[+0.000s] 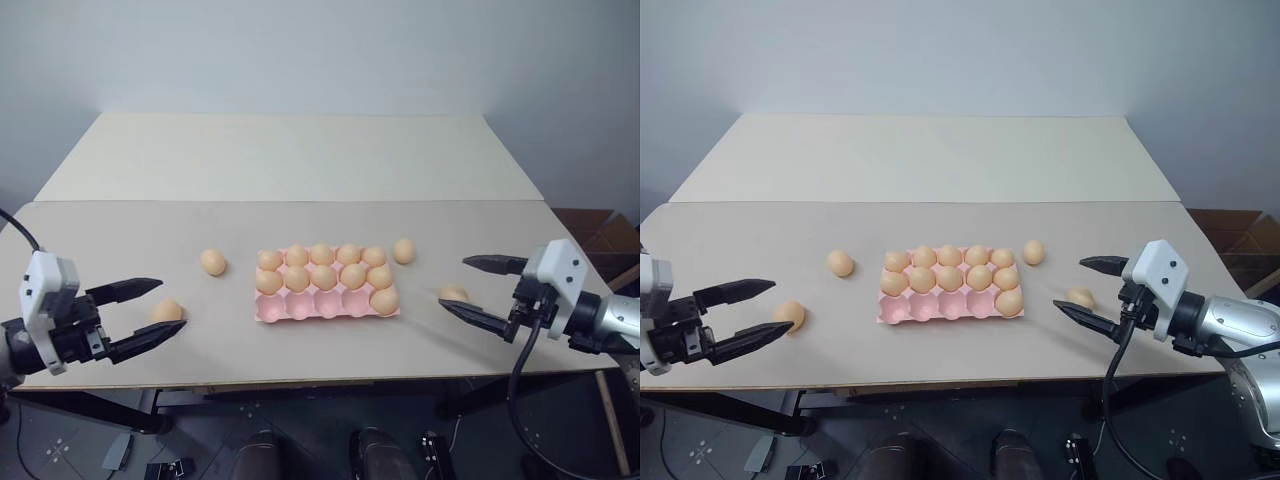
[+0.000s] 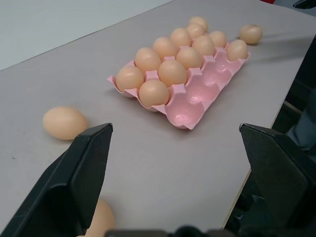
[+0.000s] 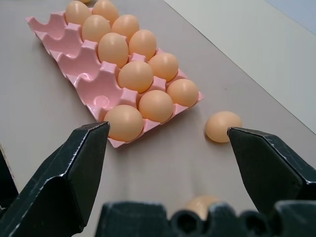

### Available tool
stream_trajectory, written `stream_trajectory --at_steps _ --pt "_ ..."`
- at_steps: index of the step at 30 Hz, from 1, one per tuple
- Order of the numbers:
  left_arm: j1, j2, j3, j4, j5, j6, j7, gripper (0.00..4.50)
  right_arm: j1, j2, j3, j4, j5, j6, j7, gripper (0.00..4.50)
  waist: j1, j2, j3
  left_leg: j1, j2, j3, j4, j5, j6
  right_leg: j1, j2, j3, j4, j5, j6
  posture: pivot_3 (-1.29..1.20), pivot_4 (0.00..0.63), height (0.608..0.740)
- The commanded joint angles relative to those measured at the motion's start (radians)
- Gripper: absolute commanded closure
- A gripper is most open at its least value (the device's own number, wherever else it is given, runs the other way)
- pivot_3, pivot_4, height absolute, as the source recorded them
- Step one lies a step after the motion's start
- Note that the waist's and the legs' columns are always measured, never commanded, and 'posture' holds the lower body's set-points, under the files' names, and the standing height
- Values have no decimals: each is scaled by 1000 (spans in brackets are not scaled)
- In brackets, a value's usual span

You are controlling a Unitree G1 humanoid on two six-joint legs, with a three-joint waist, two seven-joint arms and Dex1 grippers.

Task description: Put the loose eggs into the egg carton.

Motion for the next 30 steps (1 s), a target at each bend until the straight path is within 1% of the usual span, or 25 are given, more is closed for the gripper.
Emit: stream_trajectory --at_steps 1,5,11,15,19,21,24,26,29,30 --pt "-26 -17 22 -16 12 -36 24 12 -1 6 -14 -23 2 -29 0 0 0 0 0 0 0 0 0 0 0 0 0 0 0 0 0 0 150 740" --pt "-41 -13 39 -23 -24 -2 24 12 11 12 -24 -32 3 -25 -5 0 0 0 0 0 0 0 0 0 0 0 0 0 0 0 0 0 150 740" --pt "-55 -7 14 -14 3 -38 -21 12 42 11 -43 -40 5 -2 -27 0 0 0 0 0 0 0 0 0 0 0 0 0 0 0 0 0 150 740" --pt "-90 -20 7 -31 -22 -28 -11 12 67 -25 -53 -56 -17 49 -60 0 1 0 0 0 0 0 0 0 0 0 0 0 0 0 0 0 150 740" --pt "-80 -16 9 -43 -33 -13 -40 12 100 -70 -59 -66 -62 139 -110 0 1 0 0 0 0 0 0 0 0 0 0 0 0 0 0 0 150 740" --pt "-88 -11 0 -36 -29 -13 -42 12 102 -77 -37 -66 -86 183 -147 0 0 0 0 0 0 0 0 0 0 0 0 0 0 0 0 0 150 740" --pt "-114 -1 -22 -16 -28 -12 -46 12 77 -55 9 -65 -98 237 -196 0 -1 0 0 0 0 0 0 0 0 0 0 0 0 0 0 0 150 740" --pt "-129 2 -38 -9 -26 -13 -49 12 33 -19 66 -43 -123 260 -246 0 -4 -1 0 1 0 0 0 0 0 0 0 0 1 0 0 0 150 740" --pt "-148 3 -62 -3 -18 -17 -49 12 -61 38 177 34 -221 304 -360 0 -9 -1 0 1 0 0 1 0 0 0 1 1 1 -1 3 0 150 740" --pt "-152 3 -66 -3 -17 -18 -48 12 -90 58 197 59 -238 321 -392 0 -10 -1 0 0 0 0 1 0 0 0 1 1 1 -1 3 0 150 740"
